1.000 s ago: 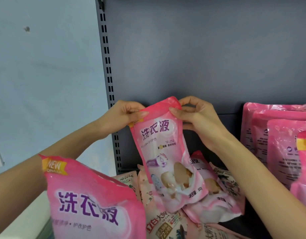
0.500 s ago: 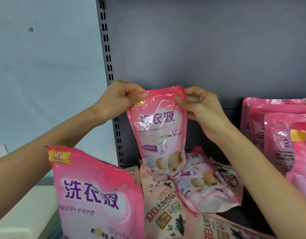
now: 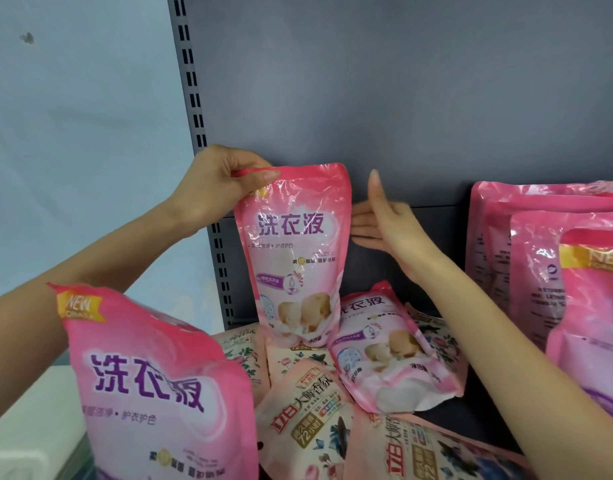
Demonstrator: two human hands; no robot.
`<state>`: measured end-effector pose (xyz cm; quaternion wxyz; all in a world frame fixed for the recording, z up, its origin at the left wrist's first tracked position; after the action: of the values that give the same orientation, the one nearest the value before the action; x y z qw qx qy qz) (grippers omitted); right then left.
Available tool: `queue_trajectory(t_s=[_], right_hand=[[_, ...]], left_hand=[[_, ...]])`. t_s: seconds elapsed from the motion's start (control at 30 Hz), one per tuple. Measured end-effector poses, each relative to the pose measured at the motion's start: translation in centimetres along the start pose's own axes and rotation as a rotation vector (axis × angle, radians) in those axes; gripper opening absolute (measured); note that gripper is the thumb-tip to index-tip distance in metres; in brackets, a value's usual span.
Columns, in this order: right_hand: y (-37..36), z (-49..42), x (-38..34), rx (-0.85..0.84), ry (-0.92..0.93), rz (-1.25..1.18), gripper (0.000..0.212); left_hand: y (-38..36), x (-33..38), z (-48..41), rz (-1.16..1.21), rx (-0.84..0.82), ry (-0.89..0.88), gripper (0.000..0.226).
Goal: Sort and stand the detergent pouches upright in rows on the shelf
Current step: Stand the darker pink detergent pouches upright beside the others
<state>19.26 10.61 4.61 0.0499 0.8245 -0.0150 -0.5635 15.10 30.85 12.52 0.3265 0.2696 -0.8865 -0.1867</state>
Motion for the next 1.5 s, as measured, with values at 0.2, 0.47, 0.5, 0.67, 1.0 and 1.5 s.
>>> queue_trajectory(t_s=[0.2,0.47,0.5,0.67,1.0,1.5], right_hand=[[0.9,-1.3,4.6,-0.055,-0.133,0.615,0.039],[3.2,-1.2,6.1,-0.012,-0.226,0.992,0.034],[3.3,-1.1,6.3,-0.011,-0.235,1.039,0.038],[2.2,0.3,8.0,-0.217,-0.382,1.161,0.071],[3.0,0.2,8.7,-0.124,-0.395,0.997,0.053],[3.0,-0.8,6.4,-0.057,-0.239,0.763,0.024]], left_hand=[[0.2,-0.3,0.2,0.006,-0.016,0.008,0.013],[0.4,-0.1,0.7,0.016,-0.066,-0.017,0.014],[0.4,0.0,0.7,0.018,-0.069,-0.02,0.014],[0.1,0.4,0.7,0.012,-0.1,-0.028,0.011],[-0.5,0.7,0.4,-0.026,-0.148,-0.038,0.009],[-0.8,1.3,0.3,-0.032,-0.175,-0.01,0.004]])
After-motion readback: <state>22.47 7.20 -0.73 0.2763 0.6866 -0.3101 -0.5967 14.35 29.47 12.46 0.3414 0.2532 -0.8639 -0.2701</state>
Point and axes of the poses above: each hand's wrist, its own z-axis away from the middle knuckle, its own y-axis out of the back of the hand, x = y × z, the point moved 6 cm from there along -z, towards the middle knuckle, and after that the axes turned 2 degrees about x, right-handed, at the moved point
